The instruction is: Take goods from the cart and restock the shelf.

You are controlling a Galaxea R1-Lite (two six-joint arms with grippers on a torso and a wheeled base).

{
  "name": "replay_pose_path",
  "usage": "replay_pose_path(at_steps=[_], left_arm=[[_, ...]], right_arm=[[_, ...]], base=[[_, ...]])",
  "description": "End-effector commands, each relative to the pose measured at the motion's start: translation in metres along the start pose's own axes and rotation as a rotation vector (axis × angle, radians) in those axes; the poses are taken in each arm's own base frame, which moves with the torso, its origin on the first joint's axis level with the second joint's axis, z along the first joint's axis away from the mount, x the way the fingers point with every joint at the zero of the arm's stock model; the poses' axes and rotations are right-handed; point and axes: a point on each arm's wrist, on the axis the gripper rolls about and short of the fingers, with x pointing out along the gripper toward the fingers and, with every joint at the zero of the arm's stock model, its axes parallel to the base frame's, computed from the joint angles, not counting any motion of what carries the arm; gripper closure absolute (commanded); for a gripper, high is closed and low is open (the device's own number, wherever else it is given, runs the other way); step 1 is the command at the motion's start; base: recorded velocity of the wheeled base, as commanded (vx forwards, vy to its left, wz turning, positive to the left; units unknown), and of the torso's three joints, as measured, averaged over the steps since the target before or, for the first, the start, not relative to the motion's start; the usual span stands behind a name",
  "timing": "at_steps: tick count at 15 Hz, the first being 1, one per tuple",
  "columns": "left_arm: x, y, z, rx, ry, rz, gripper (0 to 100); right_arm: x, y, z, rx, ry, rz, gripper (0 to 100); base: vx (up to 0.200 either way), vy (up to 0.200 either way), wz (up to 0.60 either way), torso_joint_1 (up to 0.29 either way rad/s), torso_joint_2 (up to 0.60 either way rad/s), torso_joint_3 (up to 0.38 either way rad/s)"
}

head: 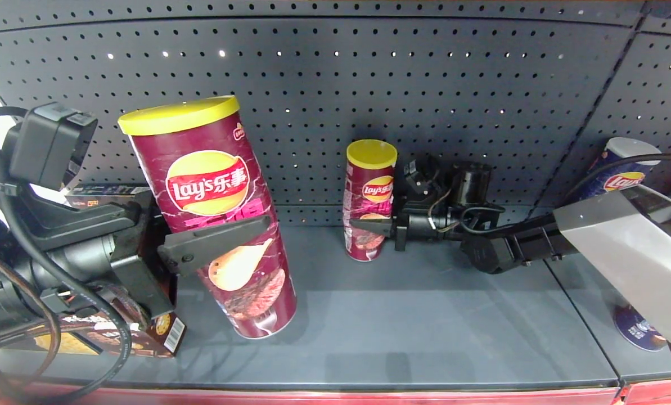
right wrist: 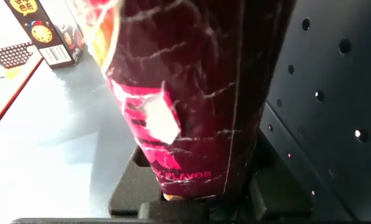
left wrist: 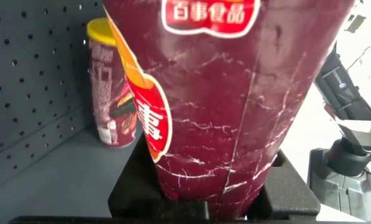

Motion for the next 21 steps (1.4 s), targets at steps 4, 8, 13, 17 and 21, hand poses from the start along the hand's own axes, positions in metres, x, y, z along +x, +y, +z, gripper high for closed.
replay_pose_path(at_steps=[4, 8, 13, 17, 21], left_arm=[[-0.001, 0.000, -0.001, -0.002, 0.002, 0.002, 100], [-0.001, -0.001, 0.000, 0.000, 0.000, 0.001, 100], [-0.002, -0.001, -0.001, -0.002, 0.001, 0.005, 100], [-0.002, -0.001, -0.001, -0.002, 0.001, 0.005, 100], [-0.003, -0.002, -0.001, -0.002, 0.001, 0.006, 100]], right_arm=[[-0.011, 0.021, 0.031, -0.034, -0.017, -0.052, 100], [-0.015, 0.059, 0.051, -0.067, -0.046, -0.069, 100], [-0.024, 0.122, 0.044, -0.068, -0.054, -0.085, 100], [-0.029, 0.153, 0.025, -0.056, -0.044, -0.112, 100], [-0.034, 0.172, -0.002, -0.024, -0.004, -0.118, 100]], base=[[0.000, 0.000, 0.00, 0.000, 0.00, 0.000], [0.000, 0.000, 0.00, 0.000, 0.00, 0.000], [0.000, 0.000, 0.00, 0.000, 0.00, 0.000], [0.000, 0.000, 0.00, 0.000, 0.00, 0.000], [0.000, 0.000, 0.00, 0.000, 0.00, 0.000]])
